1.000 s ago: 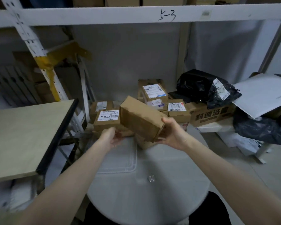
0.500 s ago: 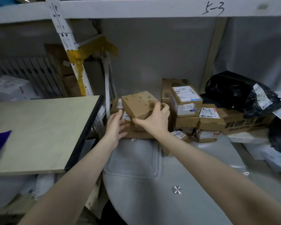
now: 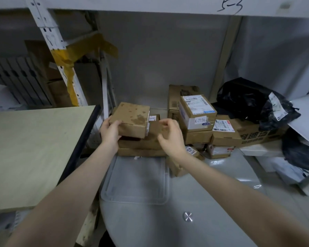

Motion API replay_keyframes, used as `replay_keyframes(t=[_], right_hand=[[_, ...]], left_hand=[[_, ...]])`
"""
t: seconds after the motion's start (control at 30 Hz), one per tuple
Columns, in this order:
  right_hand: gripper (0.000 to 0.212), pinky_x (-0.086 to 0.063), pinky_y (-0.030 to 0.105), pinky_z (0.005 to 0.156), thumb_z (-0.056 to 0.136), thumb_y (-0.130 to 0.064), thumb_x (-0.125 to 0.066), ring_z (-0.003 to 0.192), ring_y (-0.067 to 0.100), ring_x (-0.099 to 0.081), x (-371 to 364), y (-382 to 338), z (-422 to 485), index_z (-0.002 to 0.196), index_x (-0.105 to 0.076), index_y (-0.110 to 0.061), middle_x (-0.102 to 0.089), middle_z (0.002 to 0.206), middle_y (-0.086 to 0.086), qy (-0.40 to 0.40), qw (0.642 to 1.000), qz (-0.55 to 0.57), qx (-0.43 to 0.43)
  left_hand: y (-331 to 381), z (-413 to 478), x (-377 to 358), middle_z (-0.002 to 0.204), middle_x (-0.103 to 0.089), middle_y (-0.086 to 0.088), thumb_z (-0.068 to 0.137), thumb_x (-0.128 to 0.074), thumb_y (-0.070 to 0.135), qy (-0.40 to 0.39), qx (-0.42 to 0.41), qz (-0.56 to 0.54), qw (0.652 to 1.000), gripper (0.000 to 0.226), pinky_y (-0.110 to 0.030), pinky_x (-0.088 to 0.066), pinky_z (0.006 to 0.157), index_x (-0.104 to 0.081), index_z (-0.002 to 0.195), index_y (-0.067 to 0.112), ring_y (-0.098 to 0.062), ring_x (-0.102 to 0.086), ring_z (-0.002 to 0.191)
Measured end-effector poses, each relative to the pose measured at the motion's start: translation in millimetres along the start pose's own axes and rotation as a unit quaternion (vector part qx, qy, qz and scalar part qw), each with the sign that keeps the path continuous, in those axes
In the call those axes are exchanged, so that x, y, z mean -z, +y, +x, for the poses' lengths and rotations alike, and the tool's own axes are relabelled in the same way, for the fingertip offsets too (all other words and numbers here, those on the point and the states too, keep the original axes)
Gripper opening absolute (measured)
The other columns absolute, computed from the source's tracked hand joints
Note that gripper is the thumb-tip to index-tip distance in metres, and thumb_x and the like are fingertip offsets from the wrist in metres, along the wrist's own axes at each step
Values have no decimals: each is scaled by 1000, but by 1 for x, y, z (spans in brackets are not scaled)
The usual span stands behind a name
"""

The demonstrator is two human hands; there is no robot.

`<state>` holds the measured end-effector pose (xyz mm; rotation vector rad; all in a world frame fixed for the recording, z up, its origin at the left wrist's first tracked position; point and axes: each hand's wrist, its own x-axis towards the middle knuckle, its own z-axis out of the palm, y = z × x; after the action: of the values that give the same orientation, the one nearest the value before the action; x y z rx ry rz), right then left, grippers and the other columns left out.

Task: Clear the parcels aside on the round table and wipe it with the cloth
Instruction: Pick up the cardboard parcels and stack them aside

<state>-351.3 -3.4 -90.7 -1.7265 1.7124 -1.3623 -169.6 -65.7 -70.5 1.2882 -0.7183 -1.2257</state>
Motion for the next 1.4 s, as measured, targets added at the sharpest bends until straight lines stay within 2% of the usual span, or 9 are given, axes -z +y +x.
replay_keyframes(t=[0.13, 0.23, 0.3, 0.4, 0.53, 0.7, 0.9, 1.2, 1.4], right_hand=[[25, -52, 38, 82, 79, -4, -58, 87, 12, -57, 28, 21, 3, 98, -56, -20, -54, 100, -2, 54, 998, -23, -21], [24, -45, 29, 74, 78, -8, -63, 91, 13, -51, 44, 34, 3, 96, -51, -18, -50, 102, -1, 135, 988, -66, -44], [33, -41, 26, 80, 76, -16, -68, 98, 13, -45, 54, 39, 8, 103, -49, -13, -46, 110, 4, 222, 969, -88, -69], [69, -42, 42, 99, 68, -30, -77, 116, 24, -42, 67, 43, 24, 123, -42, -8, -41, 127, 11, 294, 943, -103, -113], [118, -31, 47, 111, 54, -55, -82, 136, 31, -29, 74, 46, 30, 145, -20, -14, -27, 147, 13, 253, 947, -106, -167], [131, -30, 50, 113, 51, -58, -84, 140, 34, -26, 71, 47, 34, 149, -6, -20, -20, 152, 15, 204, 956, -117, -177], [112, -43, 36, 86, 63, -43, -81, 123, 29, -42, 69, 36, 37, 147, -11, -16, -31, 139, 12, 213, 956, -86, -185], [102, -40, 29, 100, 67, -21, -82, 127, 17, -41, 90, 19, 12, 146, -17, -22, -32, 143, 5, 179, 943, 220, -175], [85, -45, 50, 102, 55, -44, -77, 115, 26, -55, 114, 11, -4, 129, -36, -32, -49, 135, 8, 104, 877, 372, -285]], left_hand=[[-11, 7, -5, 128, -57, -4, 89, -57, 23, 4, -5, 66, 998, 41, -45, -42, 105, -51, 129, 24, -25, -53, 119], [-16, 7, -8, 133, -54, -8, 93, -51, 22, 25, -12, 105, 994, 46, -45, -39, 108, -44, 139, 17, -28, -50, 123], [-17, 6, -10, 138, -50, -10, 96, -48, 18, 35, -16, 126, 991, 49, -43, -37, 109, -38, 143, 14, -30, -47, 127], [-16, 5, -13, 150, -35, -11, 96, -44, 13, 58, -18, 167, 984, 59, -40, -32, 112, -21, 151, 13, -31, -38, 135], [-13, 4, -14, 155, -25, -13, 95, -45, 15, 62, -6, 208, 976, 66, -41, -32, 112, -13, 153, 14, -33, -33, 137], [-9, -5, -20, 156, -22, -15, 91, -52, 17, 87, -21, 279, 956, 71, -43, -30, 111, -16, 152, 12, -35, -26, 141], [-2, -25, -29, 155, -21, -14, 87, -55, 17, 98, -74, 351, 928, 73, -46, -27, 115, -22, 151, 13, -33, -20, 144], [8, -61, -50, 146, -34, -8, 86, -59, 10, 55, -148, 295, 943, 59, -45, -46, 103, -37, 141, 17, -30, -42, 131], [11, -97, -67, 144, -42, -3, 87, -64, 23, -66, -140, 188, 970, 58, -34, -37, 107, -39, 139, 19, -21, -42, 131]])
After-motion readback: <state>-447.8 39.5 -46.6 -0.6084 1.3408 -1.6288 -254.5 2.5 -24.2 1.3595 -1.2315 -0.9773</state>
